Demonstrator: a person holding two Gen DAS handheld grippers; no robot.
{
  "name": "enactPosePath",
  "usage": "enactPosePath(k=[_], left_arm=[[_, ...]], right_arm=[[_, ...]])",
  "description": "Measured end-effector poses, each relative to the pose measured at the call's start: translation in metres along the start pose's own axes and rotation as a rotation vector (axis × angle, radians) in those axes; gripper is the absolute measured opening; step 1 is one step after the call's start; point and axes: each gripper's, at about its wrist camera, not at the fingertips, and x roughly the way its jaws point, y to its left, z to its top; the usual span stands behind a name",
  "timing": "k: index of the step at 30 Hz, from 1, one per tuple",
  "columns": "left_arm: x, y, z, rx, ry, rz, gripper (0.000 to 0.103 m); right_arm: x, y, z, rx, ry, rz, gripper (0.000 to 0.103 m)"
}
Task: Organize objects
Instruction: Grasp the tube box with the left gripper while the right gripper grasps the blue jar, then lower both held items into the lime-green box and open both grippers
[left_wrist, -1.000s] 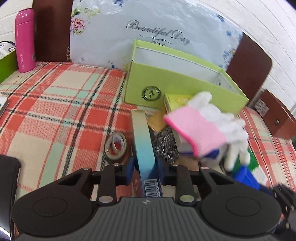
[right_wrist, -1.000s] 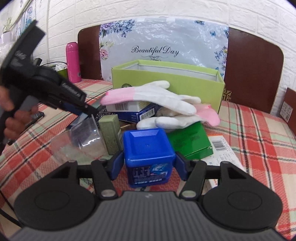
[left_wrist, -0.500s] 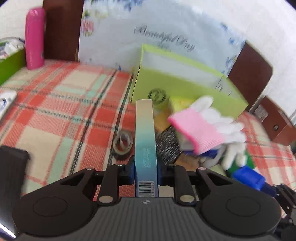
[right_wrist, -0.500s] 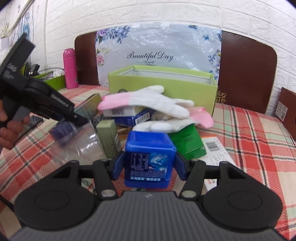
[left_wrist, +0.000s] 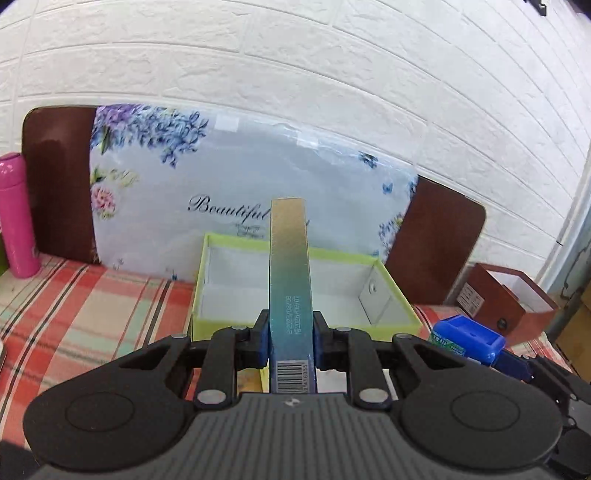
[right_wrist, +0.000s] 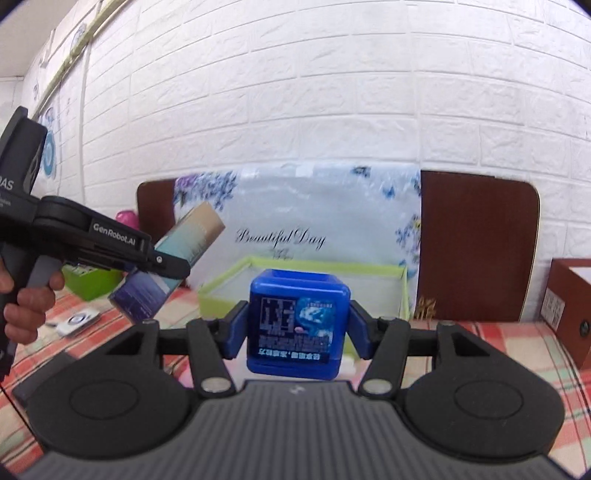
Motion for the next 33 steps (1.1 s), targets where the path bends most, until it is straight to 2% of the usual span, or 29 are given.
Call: enactPosePath(k=[5,9,13,18,19,20,21,22,24,28,30,33], left_arm=[[0.05,0.001,0.026,-0.025,0.013,0.019,0.022],[0.096,0.012,0.04,-0.065,0.056,0.037,0.022],[0.128,0.019,0.042,-0.029,0.098,0.061,0.022],[0.148,0.033,0.035,-0.04,0.137,0.053,0.024],[0.149,0.036,0.033,-0.041,0.129,0.056,0.027],[0.149,0.038,0.031,-0.042,0.126,0.053,0.048],[0.148,0.04,0.03,-0.046,0.132,0.055,0.074],[0.145,0.042,0.03,-0.052,0.128,0.064,0.078],[0.135,0.045,0.029,-0.047,0.093,0.061,0.078],[0.114,0.042,0.035,-0.066,0.076,0.058,0.078],[0.1,0.037,0.036,-0.067,0.074,0.048,0.078],[0.081,0.021,0.032,-0.046,0.077,0.031,0.078]], right_arm=[[0.068,-0.015,0.019,0.056,0.041,-0.057,0.055],[0.121,-0.025,0.022,0.078,0.082,-0.099,0.055],[0.165,-0.03,0.02,0.069,0.138,-0.147,0.055],[0.202,-0.027,0.005,0.079,0.23,-0.135,0.055],[0.207,-0.024,0.003,0.067,0.24,-0.134,0.055],[0.212,-0.021,0.002,0.053,0.255,-0.128,0.056],[0.216,-0.018,-0.001,0.039,0.277,-0.114,0.056],[0.219,-0.016,-0.003,0.03,0.288,-0.1,0.058],[0.216,-0.016,-0.006,0.015,0.275,-0.092,0.082],[0.193,-0.016,-0.001,-0.01,0.199,-0.138,0.088],[0.178,-0.019,0.006,0.0,0.166,-0.146,0.097],[0.152,-0.021,0.013,0.027,0.127,-0.161,0.103]])
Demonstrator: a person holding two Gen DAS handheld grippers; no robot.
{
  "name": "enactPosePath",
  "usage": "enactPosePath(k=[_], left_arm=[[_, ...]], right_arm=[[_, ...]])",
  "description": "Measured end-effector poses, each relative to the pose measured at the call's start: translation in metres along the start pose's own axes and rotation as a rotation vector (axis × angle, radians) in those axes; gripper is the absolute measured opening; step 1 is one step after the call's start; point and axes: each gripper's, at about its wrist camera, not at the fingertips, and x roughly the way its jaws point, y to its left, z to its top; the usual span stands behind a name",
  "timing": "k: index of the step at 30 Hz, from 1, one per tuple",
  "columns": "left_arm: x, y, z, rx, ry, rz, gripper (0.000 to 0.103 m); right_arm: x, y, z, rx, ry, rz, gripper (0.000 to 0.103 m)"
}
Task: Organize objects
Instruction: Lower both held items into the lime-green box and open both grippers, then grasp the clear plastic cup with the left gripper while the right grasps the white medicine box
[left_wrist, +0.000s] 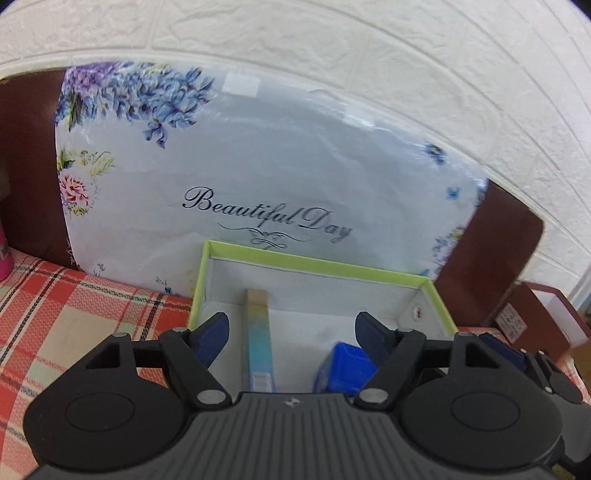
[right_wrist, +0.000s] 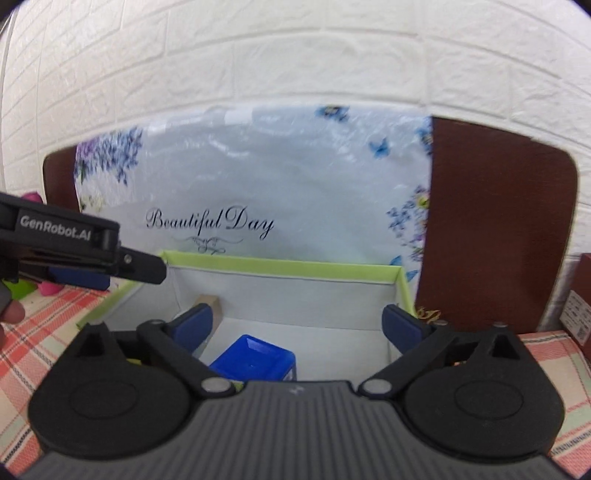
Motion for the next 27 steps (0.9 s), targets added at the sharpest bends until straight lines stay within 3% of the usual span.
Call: enactPosePath(k=[7,12,19,25,26,27], left_arm=[[-0.073,-0.023,-0.036,0.081,-0.026,-0.049,0.08],[-0.113,-0.024,-0.087,0.118,-0.018,-0.061,0.082],[-0.101,-0.009,-0.152,0.089,0.125,-0.042,0.082],[-0.078,-0.004,-0.167,0.078,0.189,-0.019,0.082],[-0.077,-0.004,-0.168,0.071,0.195,-0.02,0.081],[-0.077,-0.004,-0.17,0.059,0.197,-0.015,0.073]], right_arm=[[-0.076,-0.012,-0.008,0.052,-0.046,-0.003,0.103],[-0.133,-0.026,-0.03,0.129,-0.056,0.024,0.103],[-0.182,-0.044,-0.086,0.138,0.019,0.003,0.103],[-0.184,-0.062,-0.132,0.097,0.124,-0.125,0.103],[-0.181,-0.065,-0.138,0.101,0.133,-0.129,0.103],[-0.178,-0.067,-0.141,0.098,0.14,-0.128,0.103]])
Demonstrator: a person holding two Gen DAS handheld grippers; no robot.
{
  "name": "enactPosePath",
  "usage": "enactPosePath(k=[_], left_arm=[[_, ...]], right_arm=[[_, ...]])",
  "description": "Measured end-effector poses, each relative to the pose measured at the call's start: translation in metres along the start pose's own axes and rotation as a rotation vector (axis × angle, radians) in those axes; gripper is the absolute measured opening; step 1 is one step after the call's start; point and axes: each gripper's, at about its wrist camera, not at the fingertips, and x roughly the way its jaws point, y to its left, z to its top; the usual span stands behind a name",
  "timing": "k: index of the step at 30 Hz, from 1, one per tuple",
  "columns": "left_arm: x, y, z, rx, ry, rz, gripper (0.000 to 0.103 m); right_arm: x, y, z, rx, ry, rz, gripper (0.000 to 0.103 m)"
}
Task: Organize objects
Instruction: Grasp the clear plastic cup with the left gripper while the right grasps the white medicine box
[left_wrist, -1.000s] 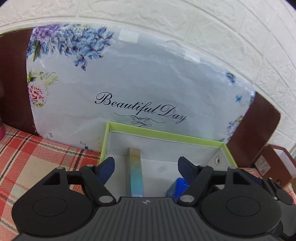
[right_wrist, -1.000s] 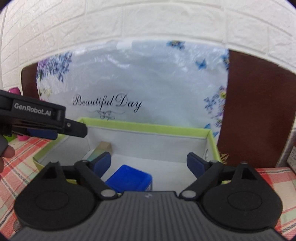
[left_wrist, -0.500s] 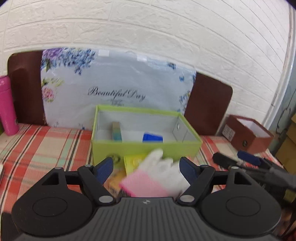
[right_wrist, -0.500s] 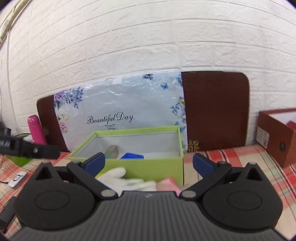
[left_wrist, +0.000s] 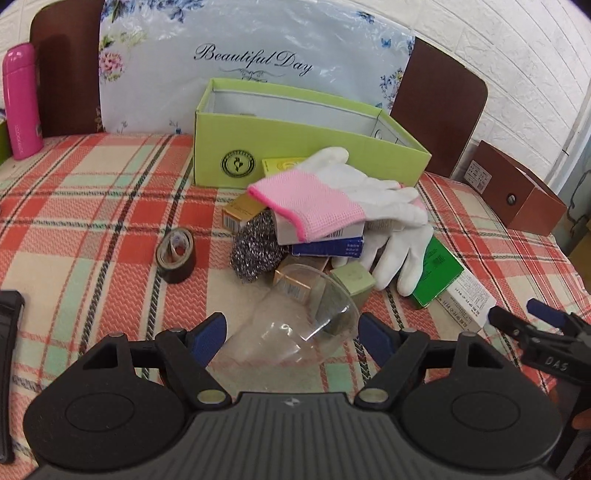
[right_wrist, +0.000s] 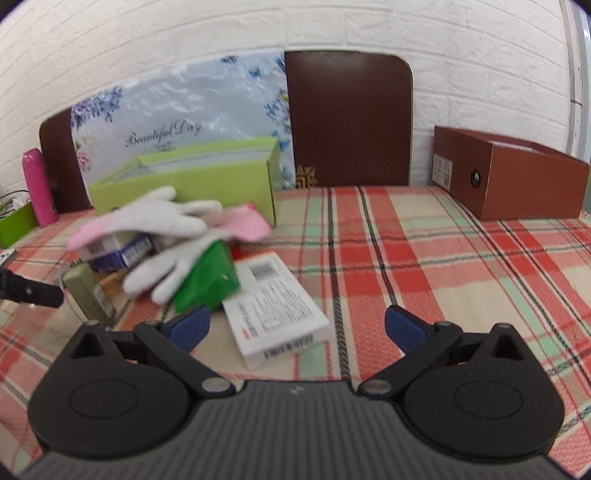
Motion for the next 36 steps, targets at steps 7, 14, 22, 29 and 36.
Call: enactPosePath(k=[7,14,22,29,36], left_arm=[[-0.016,-0.005,-0.02,-0.044,0.001,-0.051,0.06],[-0.014,-0.017,-0.021,-0.021,0.0,-0.045,0.068],[0.002,-0.023,-0.028,-0.005,0.055,-0.063,0.051],[-0.013,-0.016,-0.034,-0.008,0.045,-0.025,0.055],[-0.01,-0.019,-0.025,-0.028,0.019,-0.006,0.067]], right_arm=[[0.035,0.003,-0.001,-0.11,0.032,0.037,0.098],[0.03,0.018,-0.007,-0.15,0.091,0.064,0.069],[-0.021,0.042,-0.037,-0.141,0.151,0.1,0.066],[-0.025,0.051,-0.037,-0.178,0.163,0.091,0.069],[-0.015,0.056,-0.025,-0.192,0.111,0.076,0.083]])
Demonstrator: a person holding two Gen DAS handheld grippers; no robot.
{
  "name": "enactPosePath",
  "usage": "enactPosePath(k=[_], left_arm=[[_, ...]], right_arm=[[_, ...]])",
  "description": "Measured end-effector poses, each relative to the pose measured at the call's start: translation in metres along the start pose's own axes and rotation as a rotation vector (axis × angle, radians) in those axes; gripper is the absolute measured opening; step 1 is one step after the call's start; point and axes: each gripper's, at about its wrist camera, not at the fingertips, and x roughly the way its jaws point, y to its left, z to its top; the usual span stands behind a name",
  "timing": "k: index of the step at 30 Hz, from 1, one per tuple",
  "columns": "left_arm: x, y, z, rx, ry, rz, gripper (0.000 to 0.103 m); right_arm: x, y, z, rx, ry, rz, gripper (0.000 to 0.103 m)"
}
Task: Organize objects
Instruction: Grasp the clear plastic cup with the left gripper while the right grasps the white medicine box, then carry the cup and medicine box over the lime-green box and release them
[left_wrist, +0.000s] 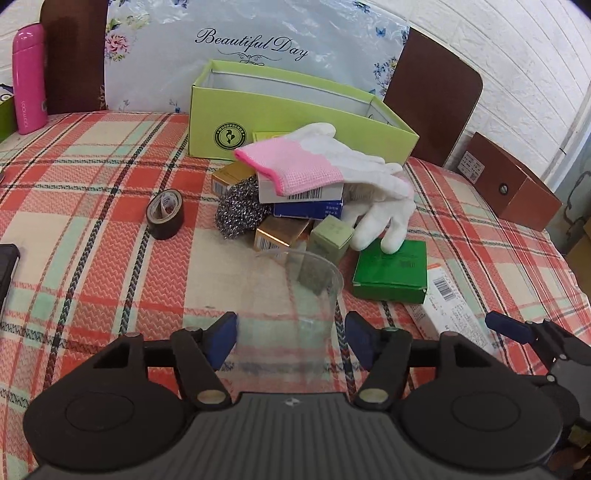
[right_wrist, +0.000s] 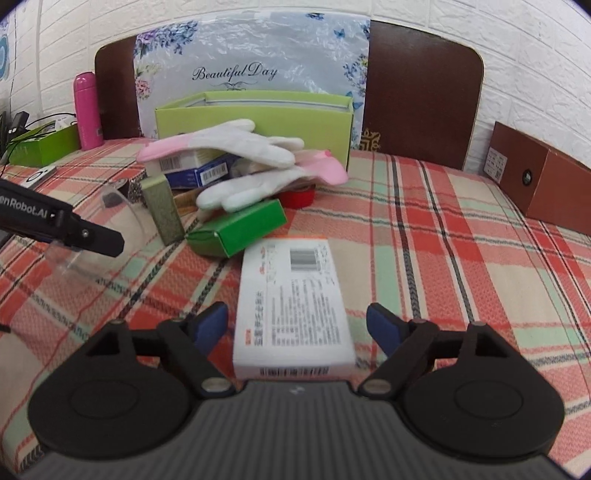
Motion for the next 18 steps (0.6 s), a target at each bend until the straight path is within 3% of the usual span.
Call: enactPosePath(k=[3,4,7,11,18], left_arm=[[0.005,-0.002,0.001,0.007,0.002,-0.021,0.065],[0.006,-0.002,0.0,0.006,0.011,-0.034,0.061],[0.006,0.002,-0.003,-0.01,0.017,-0.048,0.058],[0.007,0.006,-0.002,-0.028,0.016,-0.016,0.06],[0.002,0.008,-0.001,-0.027,0.007,-0.05,0.053]], right_arm=[[0.009,0.003,0.002,-0.023,-0.002,-0.008,0.083],[0.013,0.003,0.001,-0.018,0.008,-0.004,0.083],[0.018,-0.008,-0.004,0.055,0.032,0.057,0.066],[0.013,-0.02,-0.006,0.078,0.04,0.022,0.067],[0.003,-0.034,-0.005,0.14,0.024,-0.027,0.066]])
